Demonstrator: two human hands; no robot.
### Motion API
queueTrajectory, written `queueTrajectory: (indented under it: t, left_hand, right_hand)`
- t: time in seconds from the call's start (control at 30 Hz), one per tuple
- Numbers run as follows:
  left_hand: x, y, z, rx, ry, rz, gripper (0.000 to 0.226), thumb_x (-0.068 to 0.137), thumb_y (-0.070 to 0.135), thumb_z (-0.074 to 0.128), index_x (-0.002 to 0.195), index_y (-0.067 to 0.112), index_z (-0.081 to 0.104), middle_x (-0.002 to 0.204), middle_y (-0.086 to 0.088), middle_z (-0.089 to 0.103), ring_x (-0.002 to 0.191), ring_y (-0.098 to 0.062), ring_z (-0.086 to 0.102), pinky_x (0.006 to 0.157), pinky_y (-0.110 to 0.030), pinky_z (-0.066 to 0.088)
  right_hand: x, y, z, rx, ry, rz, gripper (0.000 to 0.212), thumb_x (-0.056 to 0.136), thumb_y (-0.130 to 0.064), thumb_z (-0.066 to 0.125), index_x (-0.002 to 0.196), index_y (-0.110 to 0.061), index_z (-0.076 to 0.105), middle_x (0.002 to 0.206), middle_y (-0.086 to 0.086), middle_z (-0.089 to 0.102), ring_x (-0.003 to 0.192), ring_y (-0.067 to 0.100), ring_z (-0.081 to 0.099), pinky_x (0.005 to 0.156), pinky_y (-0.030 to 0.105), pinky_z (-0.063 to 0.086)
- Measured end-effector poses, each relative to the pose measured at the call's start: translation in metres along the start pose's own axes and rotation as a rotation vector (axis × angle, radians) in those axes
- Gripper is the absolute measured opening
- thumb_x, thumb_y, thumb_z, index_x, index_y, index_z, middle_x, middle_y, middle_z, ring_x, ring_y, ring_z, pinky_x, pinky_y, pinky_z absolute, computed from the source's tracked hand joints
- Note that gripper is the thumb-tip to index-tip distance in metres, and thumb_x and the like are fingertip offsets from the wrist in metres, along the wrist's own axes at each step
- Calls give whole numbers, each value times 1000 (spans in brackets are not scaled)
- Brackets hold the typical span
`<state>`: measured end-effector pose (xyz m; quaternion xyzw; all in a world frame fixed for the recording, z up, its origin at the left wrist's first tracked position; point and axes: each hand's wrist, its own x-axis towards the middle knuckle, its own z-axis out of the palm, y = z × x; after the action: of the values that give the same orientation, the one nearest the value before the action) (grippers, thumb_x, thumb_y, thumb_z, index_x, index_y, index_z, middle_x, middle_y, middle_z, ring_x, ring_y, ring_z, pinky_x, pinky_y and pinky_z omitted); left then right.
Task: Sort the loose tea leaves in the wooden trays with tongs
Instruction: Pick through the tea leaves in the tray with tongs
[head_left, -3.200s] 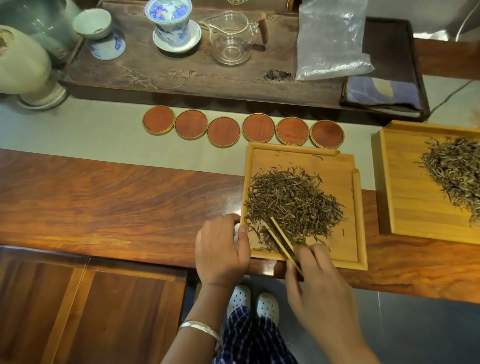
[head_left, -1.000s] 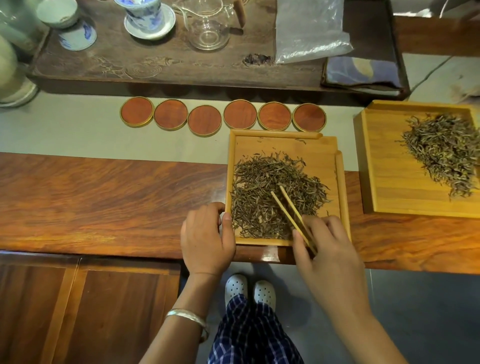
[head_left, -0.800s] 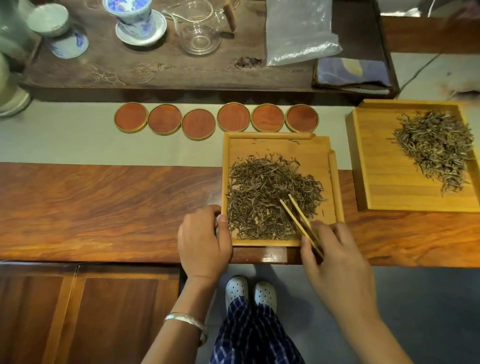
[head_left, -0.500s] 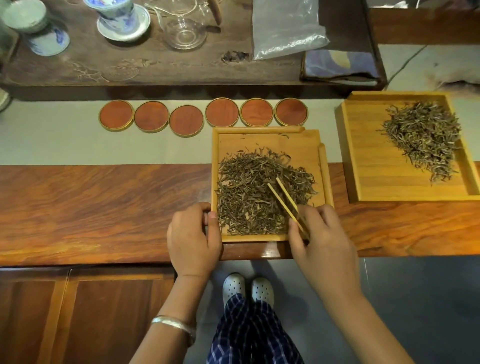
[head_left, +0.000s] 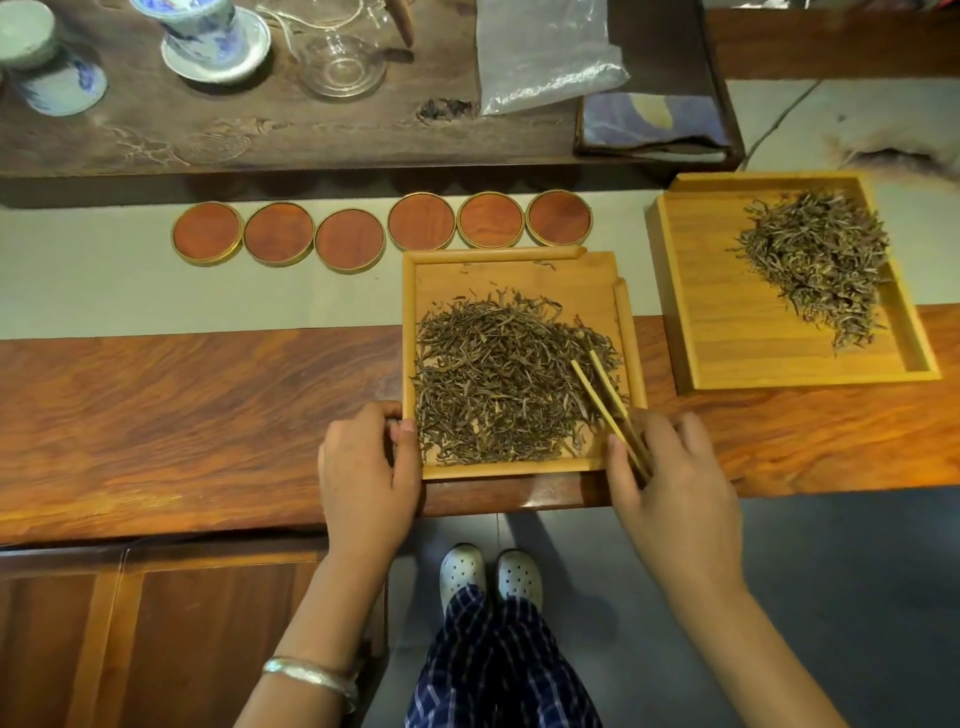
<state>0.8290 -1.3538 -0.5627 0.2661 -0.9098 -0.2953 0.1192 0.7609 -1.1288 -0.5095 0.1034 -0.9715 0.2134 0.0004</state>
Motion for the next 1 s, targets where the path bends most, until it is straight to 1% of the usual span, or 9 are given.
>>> queueTrajectory:
  t: [0.07,0.27,0.4,0.47,0.6,0.67,0.73,0.83,1.0]
  left_hand:
    - [0,0,1,0,-6,-15,14,92,28,45,81,20,49,73,6,47,75,-22,46,66,-37,39]
    - [-1,-2,2,-26,13,-3,22,92,30,44,80,13,52,73,1,51,74,-23,46,65,-39,40]
    - [-2,-5,3,-41,24,9,26,92,33,43,87,11,58,77,-1,54,78,-23,47,67,-38,39]
    - [-2,-5,3,-38,28,5,26,92,33,43,87,12,57,76,-1,54,77,-22,47,66,-37,38]
    - [-3,-4,5,-18,31,-11,27,92,33,43,86,11,58,76,-3,56,78,-26,49,67,-40,40]
    - [-3,-3,5,-9,38,-14,28,92,33,43,86,9,58,76,-6,57,79,-27,49,67,-41,41]
    - [-3,-4,5,0,41,-20,27,92,32,44,87,9,58,77,-7,57,79,-28,50,68,-42,41]
    - [-4,-4,6,5,45,-19,26,92,31,44,88,9,58,77,-7,55,80,-29,50,69,-42,42]
    - [-4,-2,6,14,45,-28,30,92,34,42,89,9,57,78,-8,55,80,-30,50,69,-44,43]
  right_hand:
    - [-7,5,-1,-8,-10,2,19,86,-20,64,101,-7,63,86,5,50,60,14,44,44,15,25]
    - [-11,4,-6,-1,38,-6,17,86,-21,64,98,-8,63,84,3,49,60,11,41,48,7,19]
    - [-9,-2,-2,17,-2,-17,20,87,-20,64,103,-9,64,87,5,51,59,20,53,45,20,34]
    - [-17,3,-3,13,-24,1,20,86,-20,65,103,-9,64,87,5,51,61,22,55,45,23,37]
    - [-30,15,-10,15,-41,62,19,84,-23,65,100,-13,64,87,1,50,60,19,53,42,11,24]
    - [-29,16,-12,33,-26,70,19,84,-24,65,101,-14,64,86,0,50,60,17,52,46,6,22]
    - [-25,13,-10,58,-33,51,20,86,-24,63,103,-14,64,86,-1,49,59,16,49,43,12,26]
    - [-21,13,-7,94,-68,33,20,88,-24,62,106,-14,63,89,0,50,64,19,54,47,25,39]
    - [-34,22,-16,44,-94,46,23,85,-22,67,107,-15,65,91,-1,53,61,19,57,46,22,37]
